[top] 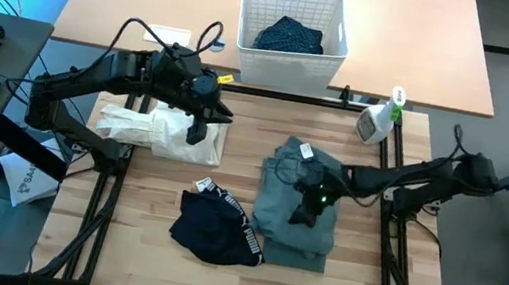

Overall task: Fold Laundry from Bin
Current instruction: Put the folded green pants into the white bin

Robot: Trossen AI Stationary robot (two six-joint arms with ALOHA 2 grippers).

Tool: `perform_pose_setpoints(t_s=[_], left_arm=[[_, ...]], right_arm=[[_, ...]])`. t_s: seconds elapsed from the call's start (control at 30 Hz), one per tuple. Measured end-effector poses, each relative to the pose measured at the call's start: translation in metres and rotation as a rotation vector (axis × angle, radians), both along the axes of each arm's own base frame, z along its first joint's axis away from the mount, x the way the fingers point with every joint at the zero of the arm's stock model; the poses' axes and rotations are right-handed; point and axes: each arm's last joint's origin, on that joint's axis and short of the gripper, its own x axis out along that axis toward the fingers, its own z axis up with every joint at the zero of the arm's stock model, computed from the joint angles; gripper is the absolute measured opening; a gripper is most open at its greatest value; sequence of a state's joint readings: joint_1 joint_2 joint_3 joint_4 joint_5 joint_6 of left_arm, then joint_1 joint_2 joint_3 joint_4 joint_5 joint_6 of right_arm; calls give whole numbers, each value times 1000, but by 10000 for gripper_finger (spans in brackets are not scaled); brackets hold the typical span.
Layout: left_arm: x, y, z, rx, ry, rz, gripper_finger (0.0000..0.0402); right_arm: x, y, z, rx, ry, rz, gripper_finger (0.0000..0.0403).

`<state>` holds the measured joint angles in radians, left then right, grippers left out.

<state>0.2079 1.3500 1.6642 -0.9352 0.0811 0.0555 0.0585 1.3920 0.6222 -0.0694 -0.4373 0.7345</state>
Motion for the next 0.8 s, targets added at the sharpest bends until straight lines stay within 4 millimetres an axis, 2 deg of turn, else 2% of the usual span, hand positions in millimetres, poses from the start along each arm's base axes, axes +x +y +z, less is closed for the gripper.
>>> perform_pose_setpoints(t_s=[0.1, 0.2, 0.3, 0.47, 0.63, 0.8], left_arm=[[9, 2, -5, -3, 11, 0, 55], [22, 5, -15, -11, 49, 0, 55], [36, 7, -28, -27, 95, -3, 55], [64, 6, -53, -60, 178, -24, 55], [96, 3, -81, -26, 221, -85, 55], [128, -1, -100, -23, 153, -130, 55]], right_arm=[[0, -7, 18, 132, 18, -29, 190], [-12, -12, 30, 237, 98, -68, 229], [-33, -11, 46, 239, 163, -145, 249], [-79, -4, 61, 170, 311, -378, 255], [-111, -4, 48, 200, 443, -539, 286], [-125, -7, 6, 182, 504, -656, 345]])
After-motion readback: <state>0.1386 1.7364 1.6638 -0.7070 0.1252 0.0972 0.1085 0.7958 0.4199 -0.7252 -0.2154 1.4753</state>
